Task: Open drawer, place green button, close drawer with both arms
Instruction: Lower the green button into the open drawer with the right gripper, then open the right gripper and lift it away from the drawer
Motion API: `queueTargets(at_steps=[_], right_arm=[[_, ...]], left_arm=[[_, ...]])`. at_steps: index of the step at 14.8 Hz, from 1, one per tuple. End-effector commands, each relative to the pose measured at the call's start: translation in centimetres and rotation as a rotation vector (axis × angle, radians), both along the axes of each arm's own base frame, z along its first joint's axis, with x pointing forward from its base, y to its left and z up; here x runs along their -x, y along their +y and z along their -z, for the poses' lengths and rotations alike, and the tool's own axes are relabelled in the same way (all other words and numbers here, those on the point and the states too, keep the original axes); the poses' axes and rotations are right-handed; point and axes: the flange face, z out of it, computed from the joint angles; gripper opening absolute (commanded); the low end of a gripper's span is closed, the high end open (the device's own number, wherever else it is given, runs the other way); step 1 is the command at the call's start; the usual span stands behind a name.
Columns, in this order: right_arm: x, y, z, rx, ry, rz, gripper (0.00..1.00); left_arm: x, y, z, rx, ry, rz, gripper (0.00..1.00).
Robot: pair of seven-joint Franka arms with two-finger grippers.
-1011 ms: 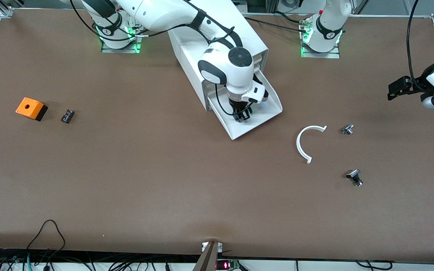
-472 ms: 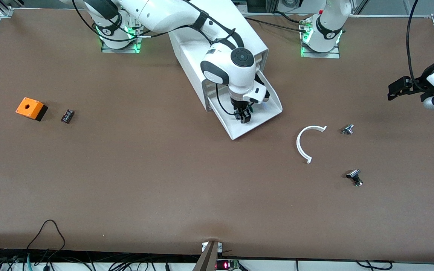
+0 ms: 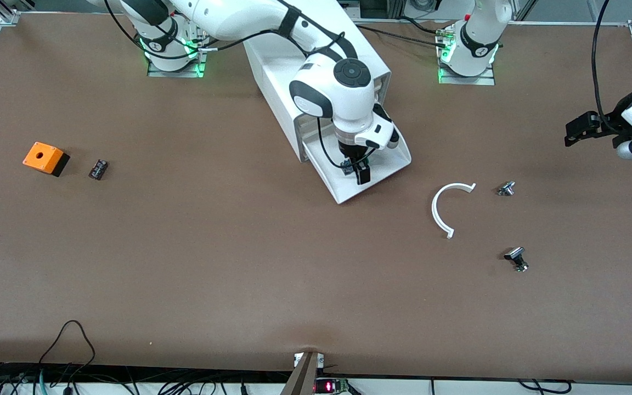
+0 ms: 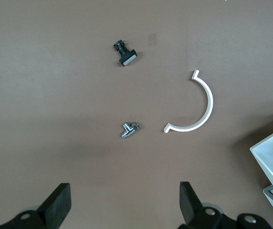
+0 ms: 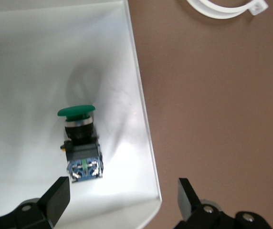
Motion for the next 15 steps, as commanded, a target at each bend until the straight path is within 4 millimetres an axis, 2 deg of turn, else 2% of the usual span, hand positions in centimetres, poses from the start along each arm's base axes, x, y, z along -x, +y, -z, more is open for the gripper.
queueTargets(at_steps=[1, 4, 7, 9, 10, 12, 15], right_arm=[[-0.4, -1.0, -3.6, -0.033, 0.028, 0.053, 1.00], [-1.4, -2.7, -8.6, -0.100, 0.047, 0.114, 1.00], [-2.1, -6.4, -14.9, -0.094, 0.063, 0.358, 1.00], [-3.3, -9.0, -18.1, -0.112, 0.037, 0.495, 1.00], [-3.8, -10.2, -18.8, -0.119, 0.035, 0.584, 1.00], [-5.5, -12.7, -19.2, -0.135, 0.035, 0.812, 1.00], [-7.6, -15.2, -18.2, -0.148, 0.038, 1.041, 1.00]], left_arm=[[0.1, 0.2, -0.5, 0.003, 0.002, -0.008, 1.00], [0.1, 0.2, -0.5, 0.003, 0.002, -0.008, 1.00], [0.1, 0.2, -0.4, 0.003, 0.003, -0.008, 1.00], [0.1, 0.2, -0.6, 0.003, 0.000, -0.008, 1.00], [0.1, 0.2, -0.6, 0.003, 0.000, -0.008, 1.00], [0.1, 0.2, -0.5, 0.003, 0.002, -0.008, 1.00], [0.1, 0.2, -0.6, 0.003, 0.002, -0.008, 1.00]])
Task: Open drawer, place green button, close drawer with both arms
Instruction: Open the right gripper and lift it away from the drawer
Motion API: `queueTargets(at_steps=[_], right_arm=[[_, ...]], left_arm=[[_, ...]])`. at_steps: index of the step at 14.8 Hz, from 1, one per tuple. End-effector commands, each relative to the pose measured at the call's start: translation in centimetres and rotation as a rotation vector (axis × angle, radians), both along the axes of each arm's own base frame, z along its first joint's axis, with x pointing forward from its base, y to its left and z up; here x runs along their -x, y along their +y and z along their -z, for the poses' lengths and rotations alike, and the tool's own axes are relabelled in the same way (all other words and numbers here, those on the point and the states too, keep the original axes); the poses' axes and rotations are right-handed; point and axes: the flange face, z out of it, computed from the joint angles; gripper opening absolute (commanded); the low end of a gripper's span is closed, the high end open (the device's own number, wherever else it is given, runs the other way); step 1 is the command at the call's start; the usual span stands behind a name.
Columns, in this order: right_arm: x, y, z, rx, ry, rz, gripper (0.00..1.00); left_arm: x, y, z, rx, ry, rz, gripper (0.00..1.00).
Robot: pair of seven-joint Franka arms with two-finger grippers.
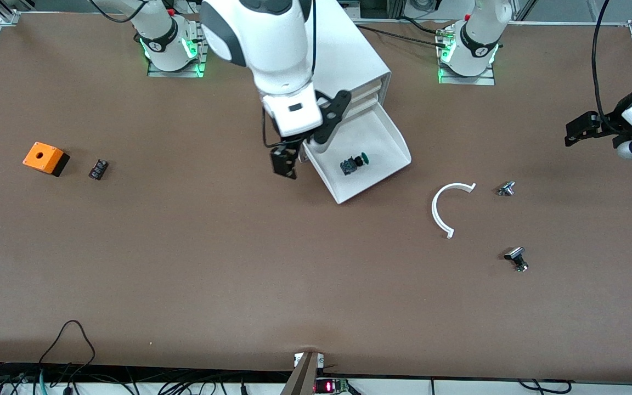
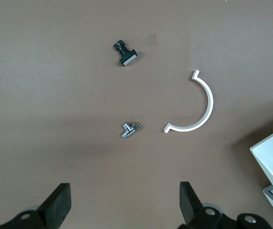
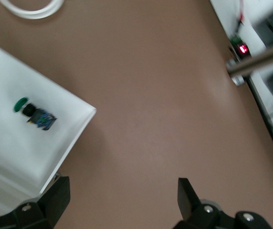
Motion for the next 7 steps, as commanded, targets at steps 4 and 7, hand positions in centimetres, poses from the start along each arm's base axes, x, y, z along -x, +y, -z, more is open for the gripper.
queueTargets(at_steps=[4, 7], right_arm=[[-2.8, -4.5, 3.0, -0.036, 0.065, 0.415, 1.00], [-5.4, -9.3, 5.8, -0.006, 0.103, 0.579, 1.00]], left_arm=[[0.1, 0.1, -0.5, 0.003, 0.003, -0.007, 1.00], [0.1, 0.1, -0.5, 0.003, 0.003, -0.007, 1.00]])
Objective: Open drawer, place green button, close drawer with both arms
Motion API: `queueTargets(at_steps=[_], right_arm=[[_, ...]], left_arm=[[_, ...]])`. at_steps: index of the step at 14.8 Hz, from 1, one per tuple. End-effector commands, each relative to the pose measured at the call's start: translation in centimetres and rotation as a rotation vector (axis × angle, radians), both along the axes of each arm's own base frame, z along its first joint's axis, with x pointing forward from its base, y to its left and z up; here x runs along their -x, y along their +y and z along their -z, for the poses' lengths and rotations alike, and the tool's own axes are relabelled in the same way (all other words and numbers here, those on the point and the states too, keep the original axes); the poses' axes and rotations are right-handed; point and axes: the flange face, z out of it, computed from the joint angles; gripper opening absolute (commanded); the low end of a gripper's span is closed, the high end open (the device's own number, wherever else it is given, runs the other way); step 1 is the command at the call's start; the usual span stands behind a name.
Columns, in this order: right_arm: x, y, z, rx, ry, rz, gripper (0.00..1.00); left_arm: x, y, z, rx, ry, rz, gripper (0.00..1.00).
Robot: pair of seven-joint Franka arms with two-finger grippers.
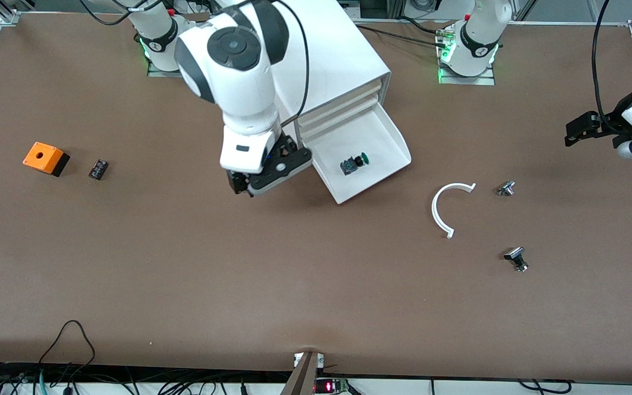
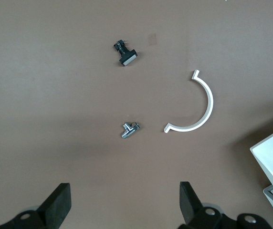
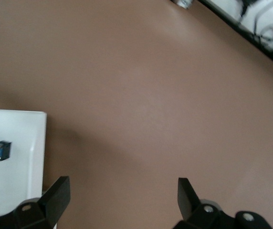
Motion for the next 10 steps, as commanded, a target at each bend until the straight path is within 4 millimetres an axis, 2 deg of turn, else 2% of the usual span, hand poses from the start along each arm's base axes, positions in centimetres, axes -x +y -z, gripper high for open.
queueTargets(at_steps=[1, 3, 6, 7, 10], right_arm=[[-2.5, -5.4, 1.8, -0.001, 0.044, 0.172, 1.00], [-4.4, -10.5, 1.9, 0.020, 0.082, 0.332, 1.00], [-6.0, -18.4, -1.4, 0.027, 0.091, 0.460, 1.00], [-6.3, -20.3, -2.4, 0.021, 0.083, 0.493, 1.00], [-8.6, -28.3, -3.9, -0.020, 0.031, 0.607, 1.00]], left_arm=[[0.1, 0.1, -0.5, 0.003, 0.003, -0.007, 1.00], [0.1, 0.1, -0.5, 0.003, 0.003, -0.007, 1.00], [0.1, 0.1, -0.5, 0.003, 0.003, -0.007, 1.00], [0.1, 0.1, -0.5, 0.003, 0.003, -0.007, 1.00], [0.1, 0.1, -0.5, 0.003, 0.003, -0.007, 1.00]])
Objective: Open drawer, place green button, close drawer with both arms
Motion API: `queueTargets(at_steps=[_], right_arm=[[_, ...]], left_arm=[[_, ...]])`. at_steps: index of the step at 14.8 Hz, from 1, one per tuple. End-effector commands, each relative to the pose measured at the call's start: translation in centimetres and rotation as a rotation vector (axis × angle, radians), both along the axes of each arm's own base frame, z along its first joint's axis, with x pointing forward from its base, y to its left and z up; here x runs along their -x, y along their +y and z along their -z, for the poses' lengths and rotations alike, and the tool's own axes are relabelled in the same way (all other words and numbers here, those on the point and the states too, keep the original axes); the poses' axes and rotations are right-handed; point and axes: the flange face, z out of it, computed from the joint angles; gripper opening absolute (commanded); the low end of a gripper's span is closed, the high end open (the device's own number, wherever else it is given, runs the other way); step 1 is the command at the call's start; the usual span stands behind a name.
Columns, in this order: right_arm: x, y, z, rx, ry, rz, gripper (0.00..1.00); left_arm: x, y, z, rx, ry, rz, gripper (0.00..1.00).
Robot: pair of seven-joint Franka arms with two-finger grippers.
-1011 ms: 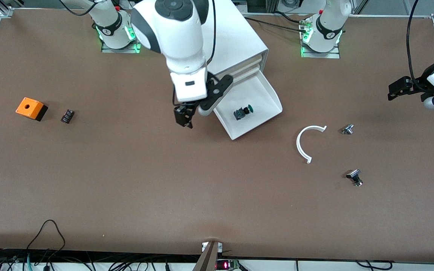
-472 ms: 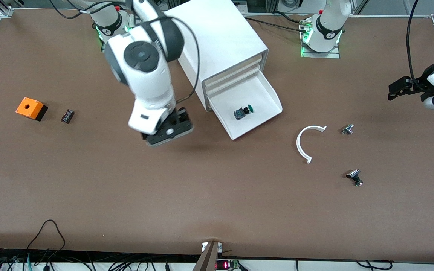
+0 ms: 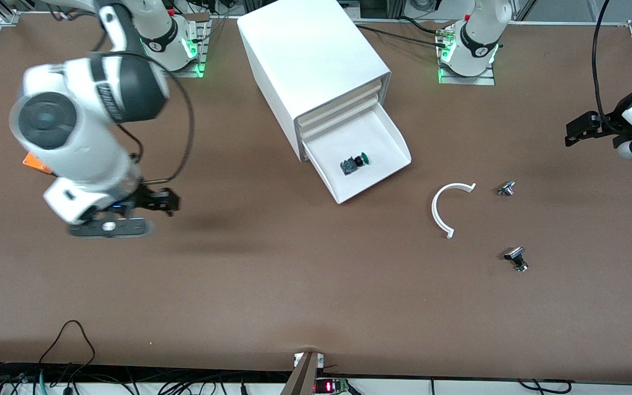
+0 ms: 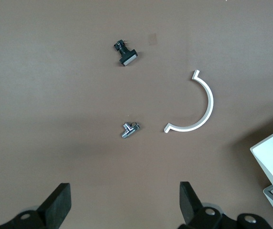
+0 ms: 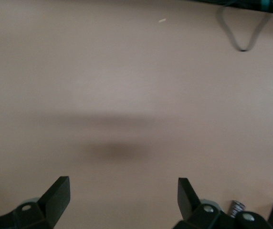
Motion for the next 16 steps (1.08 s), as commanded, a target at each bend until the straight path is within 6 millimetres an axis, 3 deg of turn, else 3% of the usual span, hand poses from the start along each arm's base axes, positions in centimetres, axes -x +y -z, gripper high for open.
queueTargets(at_steps=[1, 4, 6, 10, 13, 16], right_arm=[[-1.0, -6.3, -1.2, -0.043, -0.045, 0.108, 1.00], [1.6, -9.1, -2.3, -0.045, -0.025, 0.154, 1.00], [3.5, -12.2, -3.1, -0.037, -0.017, 0.193, 1.00], [4.8, -17.4, -2.9, -0.018, 0.056, 0.156, 1.00], [5.0, -17.7, -2.6, -0.040, 0.085, 0.178, 1.00], [5.9, -17.7, -2.7, -0.036, 0.146, 0.087, 1.00]], left_arm=[[0.1, 0.1, -0.5, 0.003, 0.003, -0.006, 1.00], [0.1, 0.1, -0.5, 0.003, 0.003, -0.006, 1.00], [0.1, 0.1, -0.6, 0.003, 0.002, -0.006, 1.00], [0.1, 0.1, -0.5, 0.003, 0.005, -0.006, 1.00], [0.1, 0.1, -0.5, 0.003, 0.005, -0.006, 1.00], [0.1, 0.1, -0.6, 0.003, 0.003, -0.006, 1.00]])
